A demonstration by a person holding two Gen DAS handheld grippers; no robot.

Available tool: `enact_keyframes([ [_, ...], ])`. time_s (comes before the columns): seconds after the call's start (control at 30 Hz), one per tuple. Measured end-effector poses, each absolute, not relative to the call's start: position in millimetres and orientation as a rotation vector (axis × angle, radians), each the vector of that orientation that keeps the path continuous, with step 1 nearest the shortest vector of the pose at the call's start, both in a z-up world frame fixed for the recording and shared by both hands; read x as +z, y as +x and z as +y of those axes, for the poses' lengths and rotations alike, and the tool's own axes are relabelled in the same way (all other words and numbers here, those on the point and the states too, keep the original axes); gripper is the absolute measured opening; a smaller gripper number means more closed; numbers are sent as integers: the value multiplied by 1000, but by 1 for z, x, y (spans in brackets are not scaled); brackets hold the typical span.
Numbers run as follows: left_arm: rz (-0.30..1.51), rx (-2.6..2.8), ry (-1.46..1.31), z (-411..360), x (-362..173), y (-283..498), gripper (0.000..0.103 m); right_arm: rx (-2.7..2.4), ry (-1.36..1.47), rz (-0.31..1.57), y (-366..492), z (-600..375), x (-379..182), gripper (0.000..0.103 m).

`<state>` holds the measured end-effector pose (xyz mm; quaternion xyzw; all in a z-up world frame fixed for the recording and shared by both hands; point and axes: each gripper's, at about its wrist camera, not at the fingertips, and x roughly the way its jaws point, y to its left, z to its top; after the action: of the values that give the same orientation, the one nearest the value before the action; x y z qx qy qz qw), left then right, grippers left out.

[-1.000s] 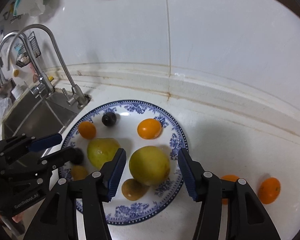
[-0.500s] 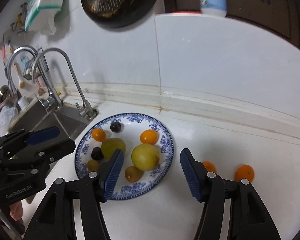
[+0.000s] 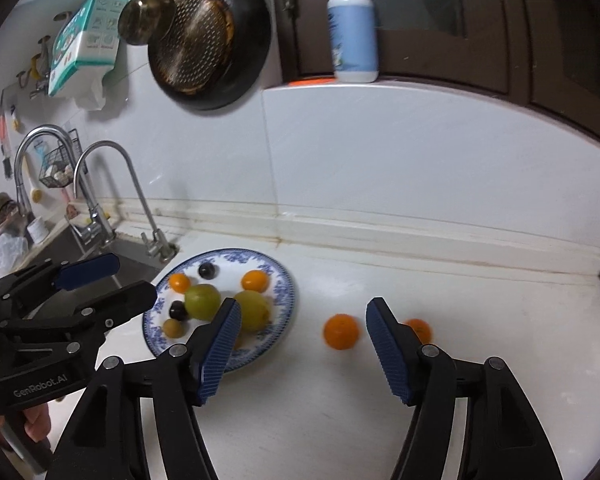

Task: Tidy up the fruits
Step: 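Move both open tools toward the last two oranges on the countertop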

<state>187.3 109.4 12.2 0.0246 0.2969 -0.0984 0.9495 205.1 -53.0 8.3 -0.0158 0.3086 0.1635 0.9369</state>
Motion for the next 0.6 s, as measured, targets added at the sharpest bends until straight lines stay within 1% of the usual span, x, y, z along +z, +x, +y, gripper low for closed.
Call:
enact_keyframes([
  [0.07,596,-215,56,102,14,187,61,321,-29,624,203,-61,11,66],
  [0.13,588,-229,66,93,15,187,66,307,-24,617,201,-70,13,66],
  [0.6,573,-321,155,44,5,206,71,241,-53,623,206,-114,6,66],
])
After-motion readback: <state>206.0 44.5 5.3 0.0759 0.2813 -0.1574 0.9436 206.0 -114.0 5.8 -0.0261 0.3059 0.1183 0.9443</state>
